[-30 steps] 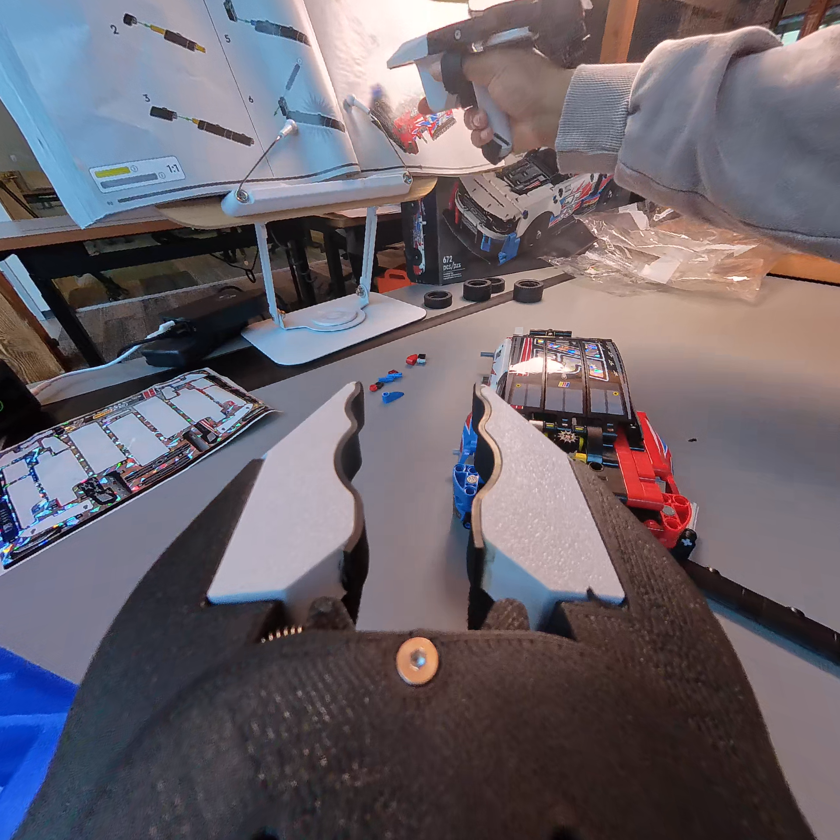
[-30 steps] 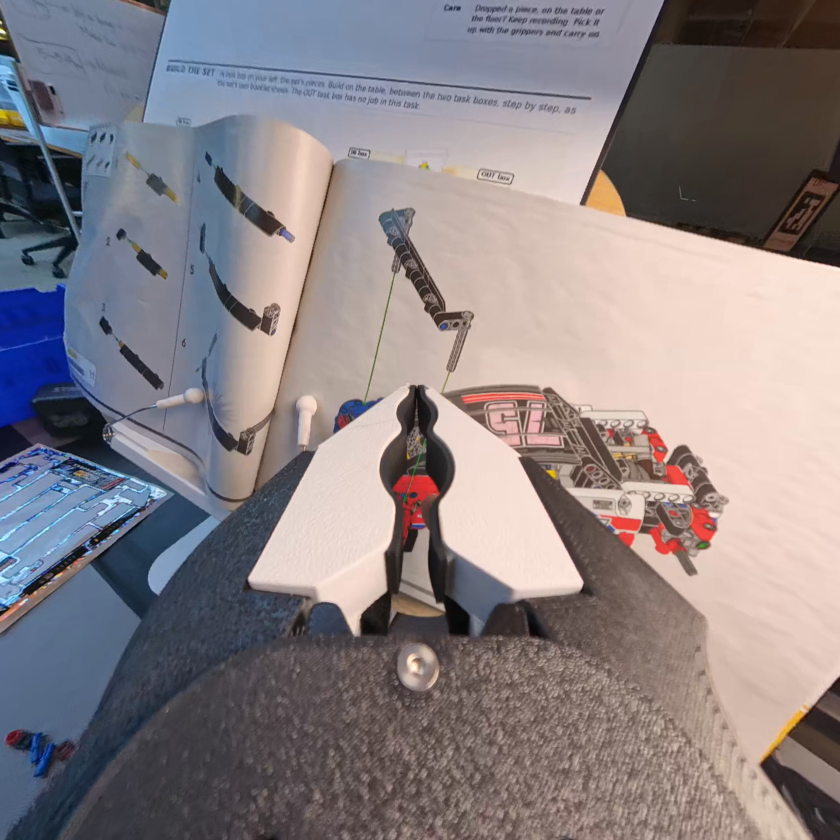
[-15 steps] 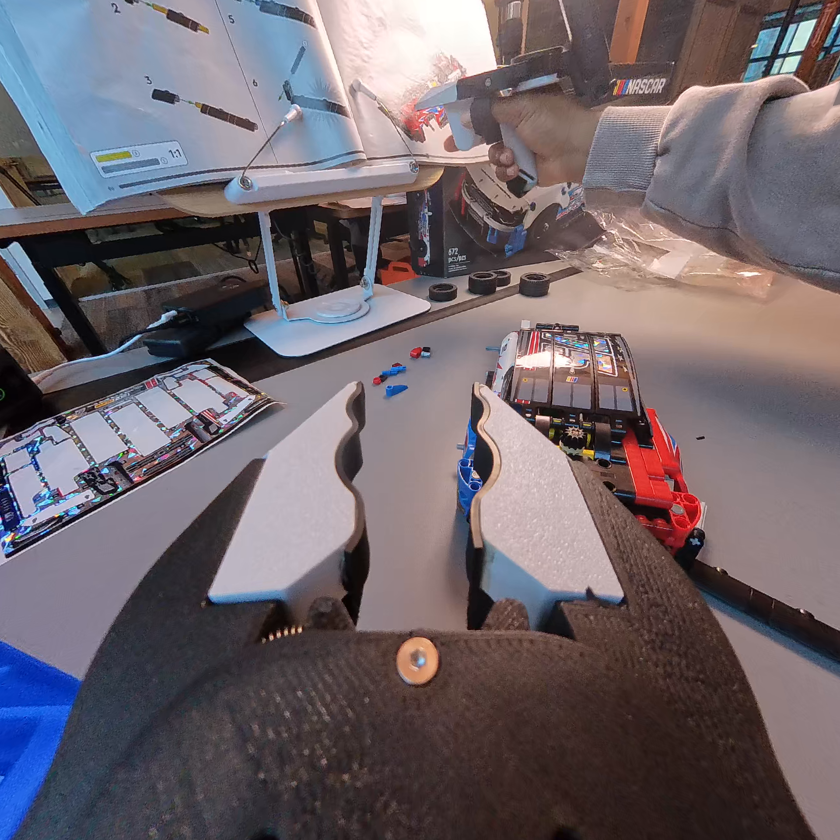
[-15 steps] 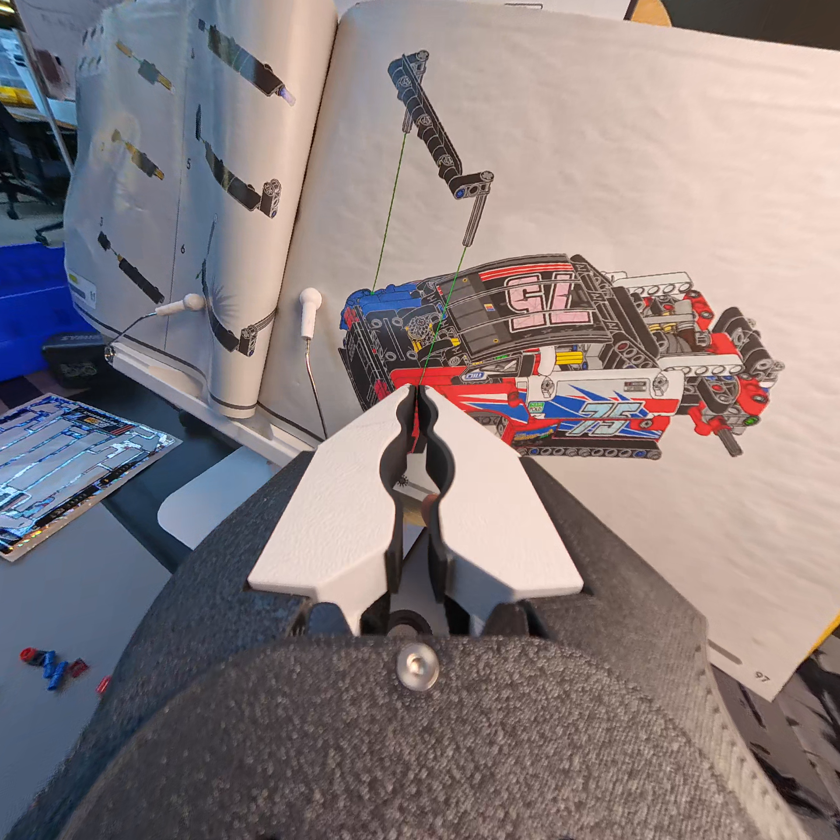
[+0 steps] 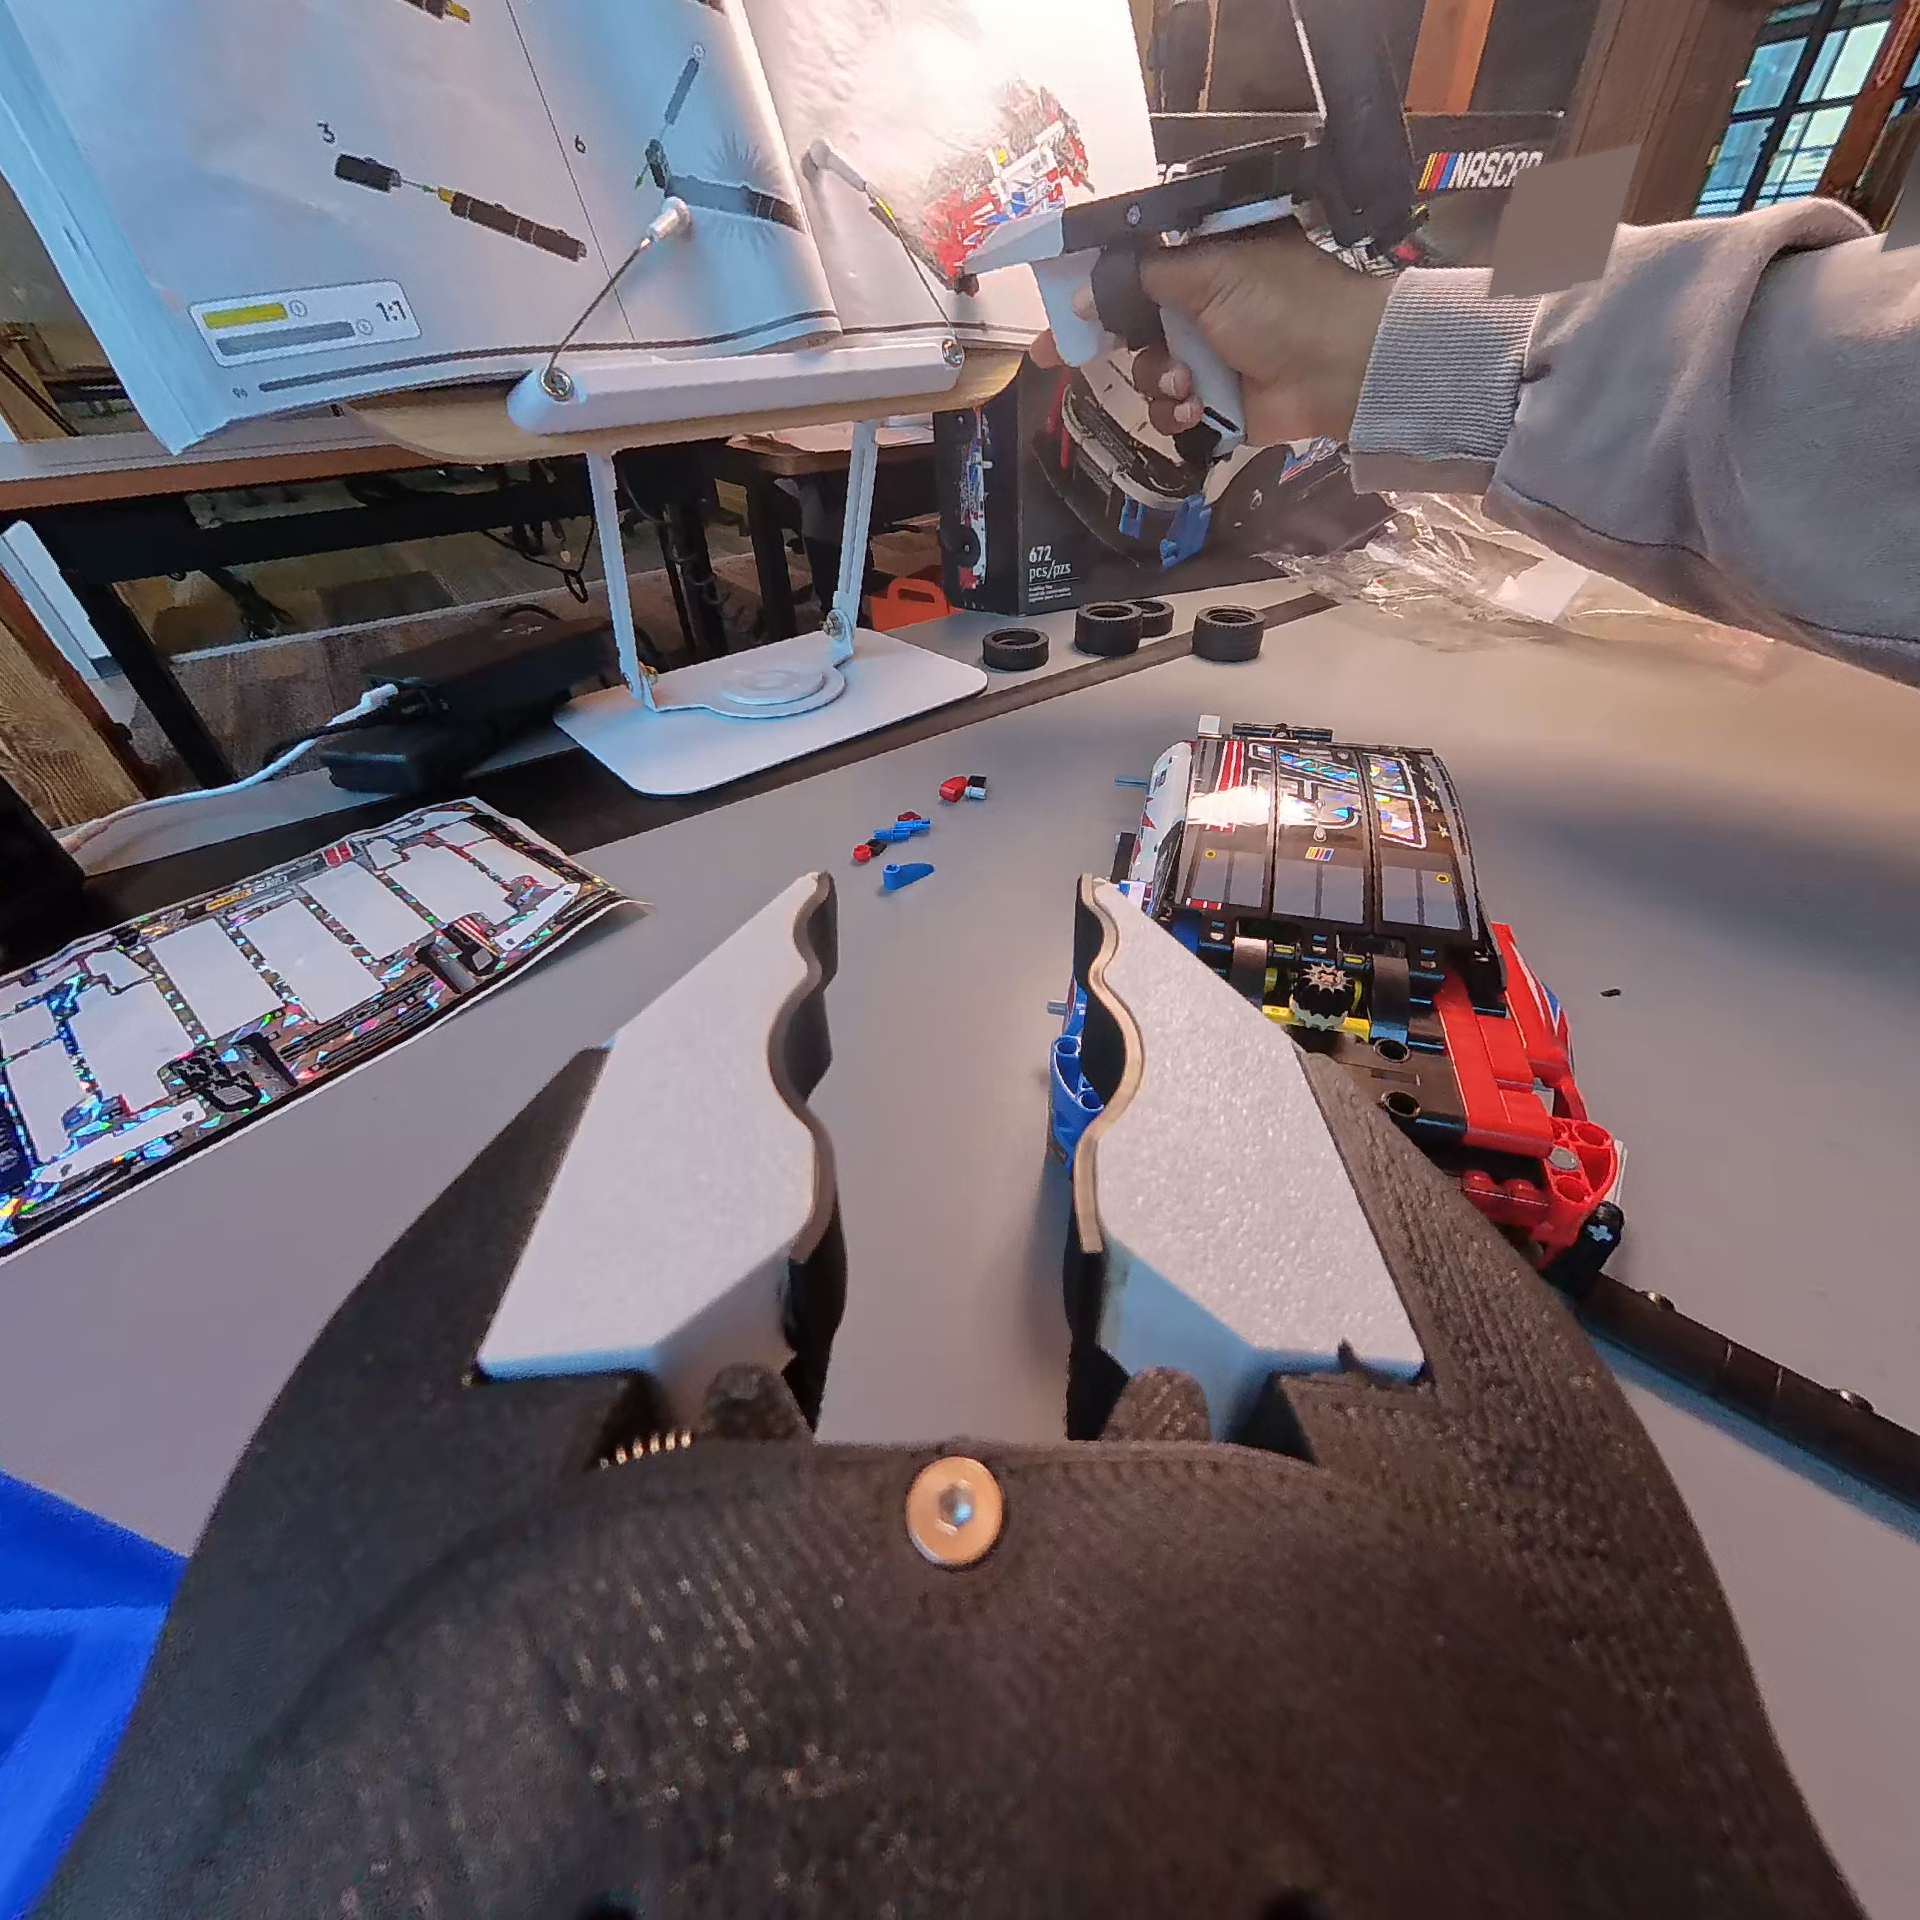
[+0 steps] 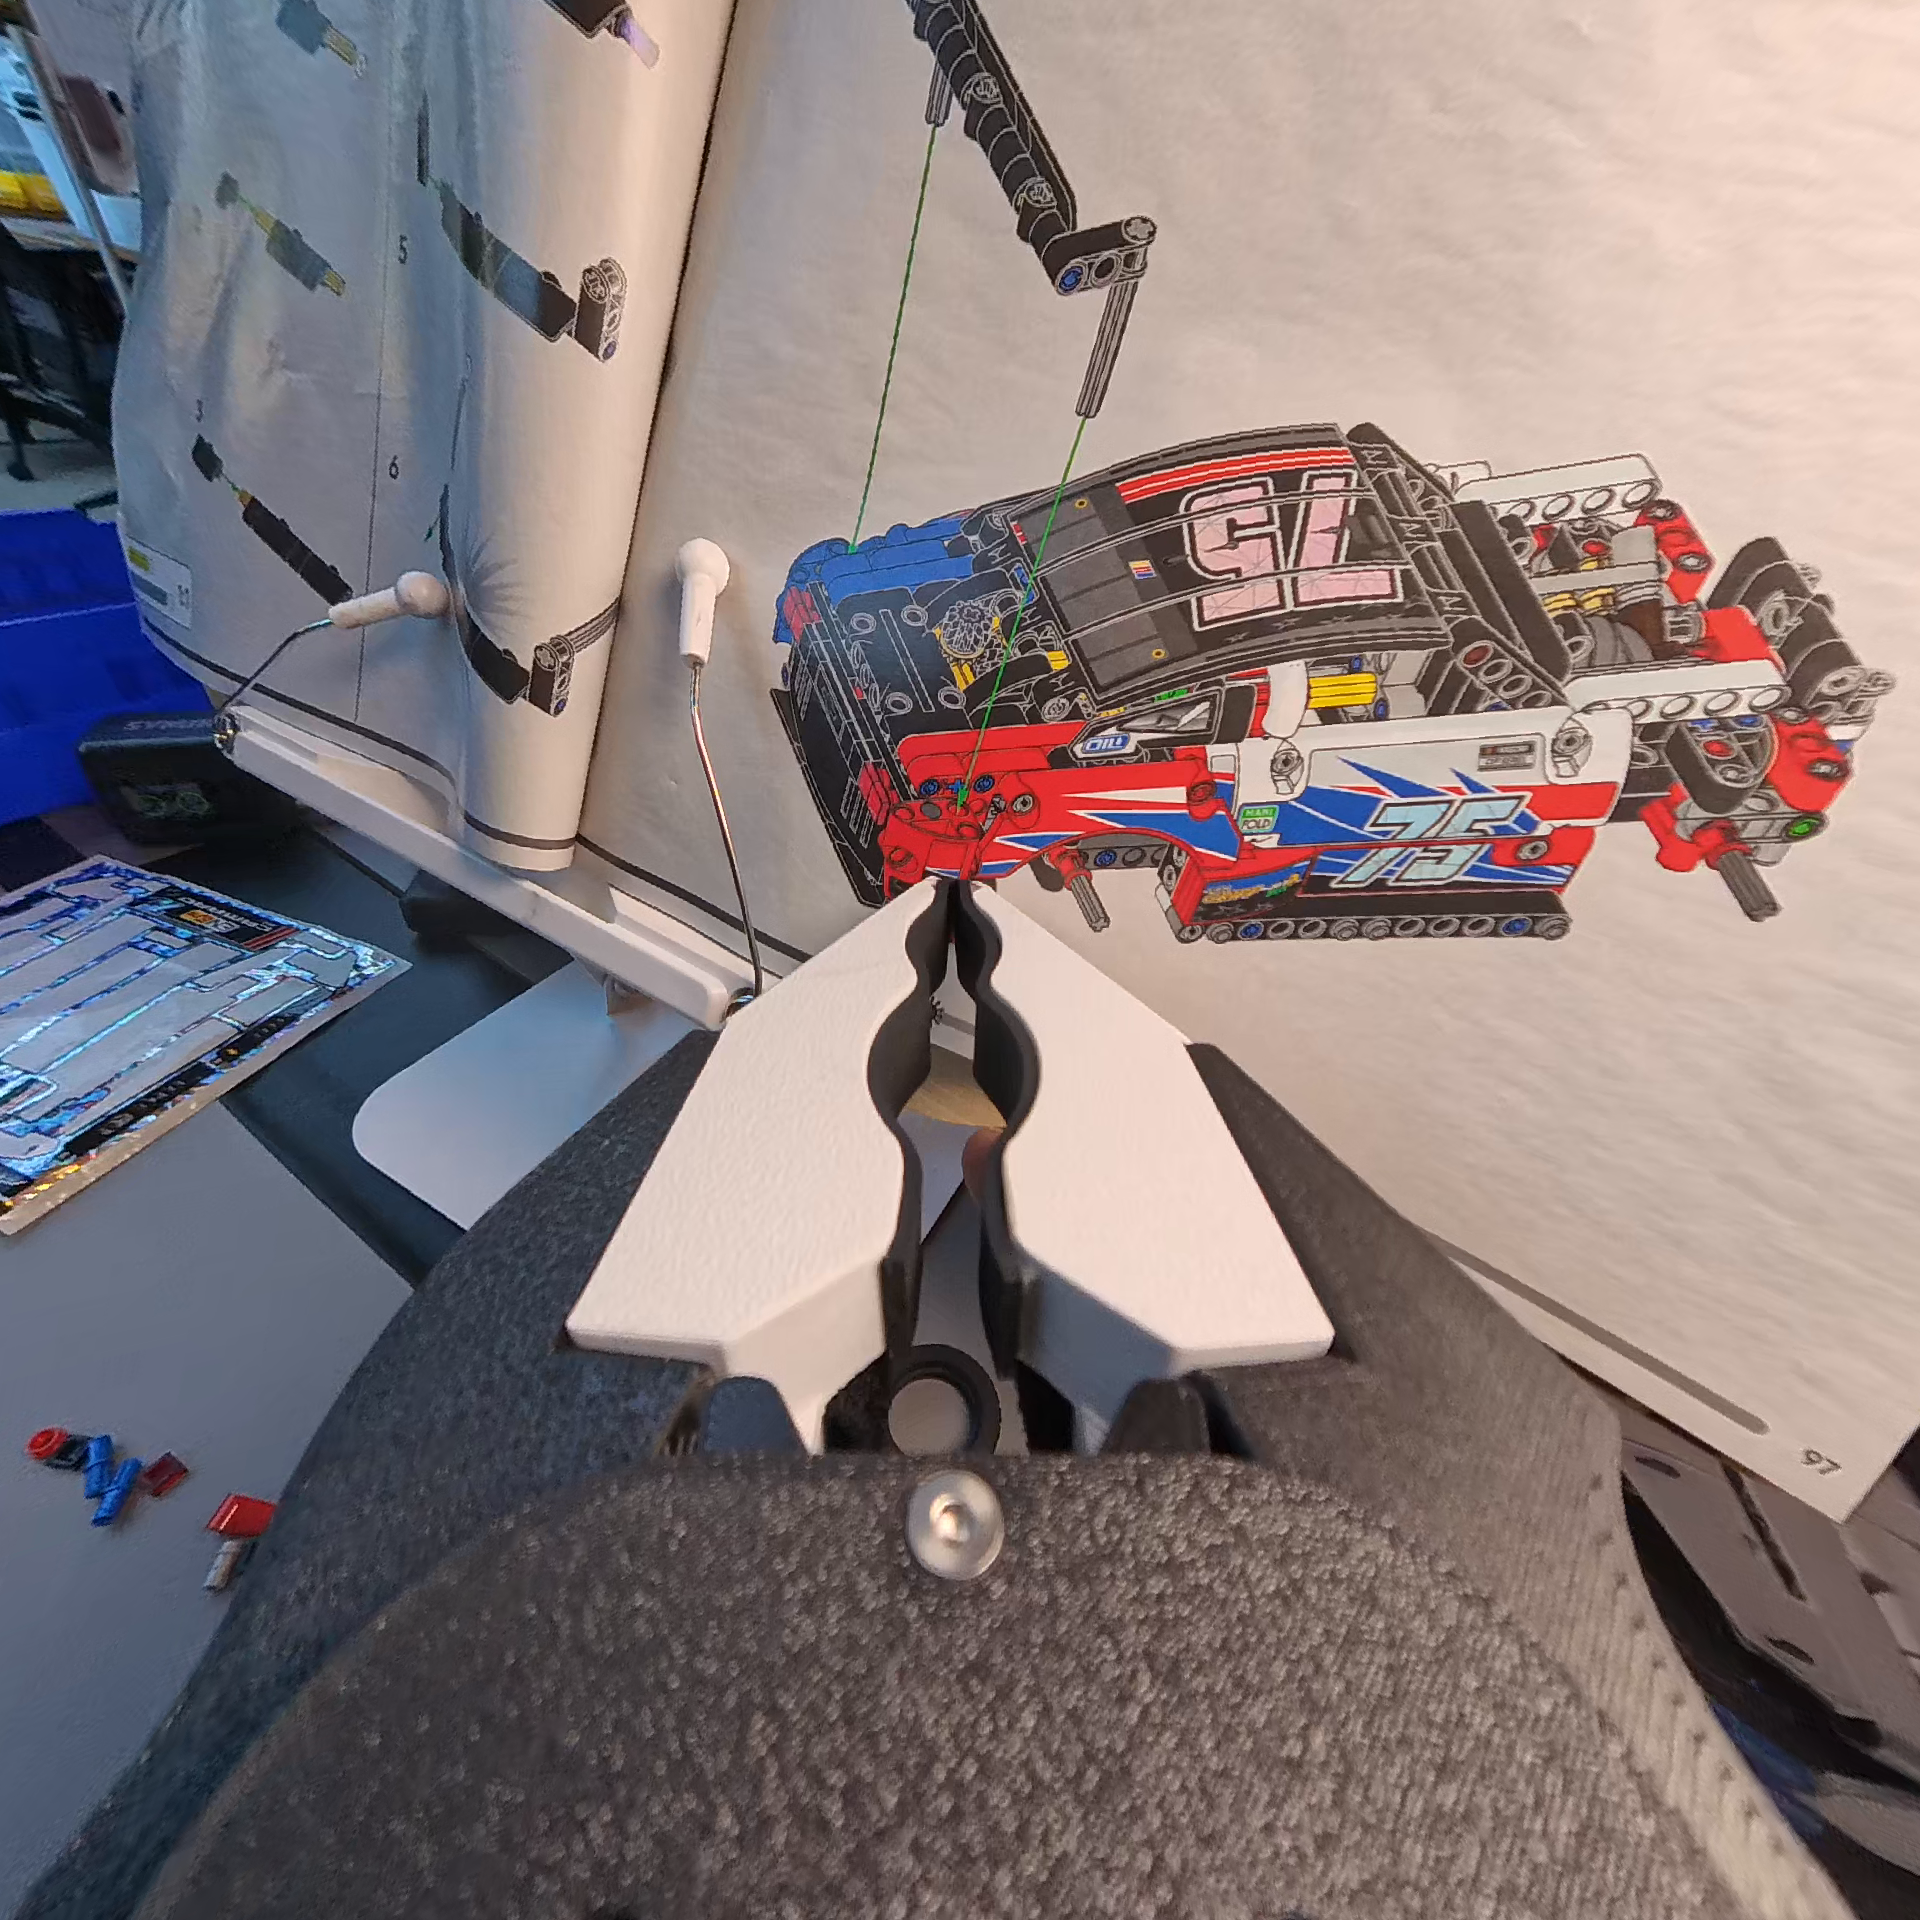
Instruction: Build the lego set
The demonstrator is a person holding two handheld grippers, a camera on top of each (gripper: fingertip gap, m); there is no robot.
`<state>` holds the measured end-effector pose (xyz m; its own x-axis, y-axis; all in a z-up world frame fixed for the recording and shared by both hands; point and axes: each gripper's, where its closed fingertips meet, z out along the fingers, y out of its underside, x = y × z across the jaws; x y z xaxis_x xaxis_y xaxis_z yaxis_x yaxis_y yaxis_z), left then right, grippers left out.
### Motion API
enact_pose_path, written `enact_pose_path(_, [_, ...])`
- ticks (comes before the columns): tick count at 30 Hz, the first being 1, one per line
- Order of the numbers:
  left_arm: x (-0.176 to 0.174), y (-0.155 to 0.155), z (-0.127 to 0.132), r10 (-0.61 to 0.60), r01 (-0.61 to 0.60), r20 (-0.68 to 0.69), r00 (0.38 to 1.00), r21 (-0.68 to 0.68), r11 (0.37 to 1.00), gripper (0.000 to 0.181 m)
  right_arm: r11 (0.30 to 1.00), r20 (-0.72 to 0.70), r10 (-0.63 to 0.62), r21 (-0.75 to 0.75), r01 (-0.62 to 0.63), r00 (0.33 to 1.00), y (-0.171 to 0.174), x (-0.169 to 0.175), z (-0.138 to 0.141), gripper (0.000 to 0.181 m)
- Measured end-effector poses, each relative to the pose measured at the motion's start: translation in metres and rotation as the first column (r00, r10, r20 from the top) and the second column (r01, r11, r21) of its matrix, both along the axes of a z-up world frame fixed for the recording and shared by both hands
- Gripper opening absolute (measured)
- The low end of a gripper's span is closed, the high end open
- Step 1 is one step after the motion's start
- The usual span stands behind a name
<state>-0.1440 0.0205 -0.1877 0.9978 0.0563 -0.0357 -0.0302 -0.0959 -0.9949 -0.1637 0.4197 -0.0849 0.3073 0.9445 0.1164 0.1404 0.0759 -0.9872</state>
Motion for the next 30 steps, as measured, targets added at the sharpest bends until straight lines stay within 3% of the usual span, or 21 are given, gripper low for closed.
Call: enact_pose_path(30, [-0.0028,0.0003,-0.0028,0.004,-0.004,0.008,1.000,-0.011,1.000,0.043,1.000,-0.014,-0.010,0.007,0.010,1.000,0.0042,-0.0044,0.0093,0.000])
